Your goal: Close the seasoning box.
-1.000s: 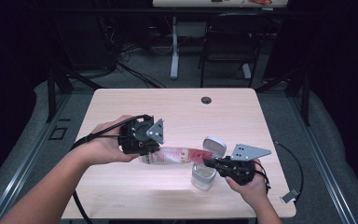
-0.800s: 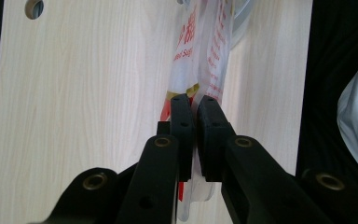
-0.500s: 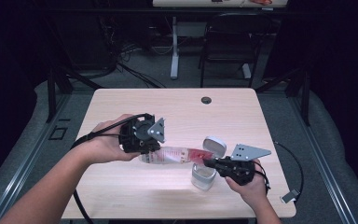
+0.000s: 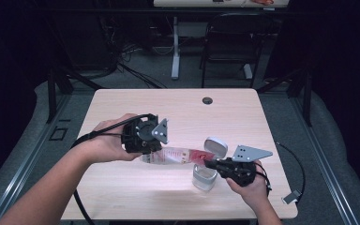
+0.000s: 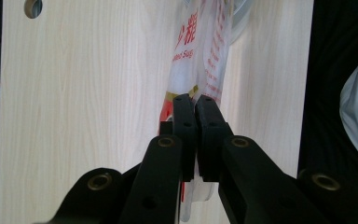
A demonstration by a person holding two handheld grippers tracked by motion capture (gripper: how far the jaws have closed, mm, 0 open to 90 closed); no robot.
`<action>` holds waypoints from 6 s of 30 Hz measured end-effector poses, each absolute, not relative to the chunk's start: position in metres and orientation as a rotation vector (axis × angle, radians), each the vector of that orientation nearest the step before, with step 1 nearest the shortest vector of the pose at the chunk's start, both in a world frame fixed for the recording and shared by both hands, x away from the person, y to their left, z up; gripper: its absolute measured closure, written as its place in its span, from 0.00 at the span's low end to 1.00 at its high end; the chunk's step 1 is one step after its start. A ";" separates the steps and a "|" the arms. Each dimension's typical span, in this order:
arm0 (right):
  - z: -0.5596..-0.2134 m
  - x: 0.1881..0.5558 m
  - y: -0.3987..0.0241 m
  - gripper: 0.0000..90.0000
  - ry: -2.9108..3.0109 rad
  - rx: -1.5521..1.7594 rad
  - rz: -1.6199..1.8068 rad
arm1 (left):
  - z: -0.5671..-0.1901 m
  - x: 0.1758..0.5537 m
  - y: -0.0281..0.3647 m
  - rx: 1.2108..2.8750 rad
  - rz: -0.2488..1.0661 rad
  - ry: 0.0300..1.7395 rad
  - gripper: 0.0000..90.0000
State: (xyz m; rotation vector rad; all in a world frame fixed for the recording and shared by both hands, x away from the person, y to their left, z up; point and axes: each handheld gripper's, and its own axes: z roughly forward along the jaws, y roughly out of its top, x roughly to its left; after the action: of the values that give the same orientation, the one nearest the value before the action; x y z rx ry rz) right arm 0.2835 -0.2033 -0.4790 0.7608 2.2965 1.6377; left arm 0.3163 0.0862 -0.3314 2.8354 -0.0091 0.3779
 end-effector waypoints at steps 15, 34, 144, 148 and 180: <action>-0.482 0.284 -0.203 1.00 2.290 0.773 1.643 | -0.327 0.317 0.077 2.886 0.379 -0.015 0.98; -0.484 0.284 -0.207 1.00 2.281 0.782 1.654 | -0.320 0.315 0.062 2.941 0.393 -0.042 0.99; -0.488 0.283 -0.214 0.99 2.270 0.804 1.636 | -0.306 0.308 0.036 2.975 0.454 -0.141 1.00; -0.488 0.283 -0.214 0.99 2.269 0.804 1.628 | -0.306 0.309 0.037 2.968 0.457 -0.137 1.00; -0.488 0.283 -0.215 0.99 2.281 0.812 1.622 | -0.305 0.310 0.033 2.967 0.452 -0.145 1.00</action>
State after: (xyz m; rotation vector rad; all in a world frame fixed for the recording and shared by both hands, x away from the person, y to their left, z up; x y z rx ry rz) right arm 0.2827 -0.2152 -0.4884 0.8119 2.2809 1.6215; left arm 0.3096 0.0332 -0.3051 2.9672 -0.1452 0.4525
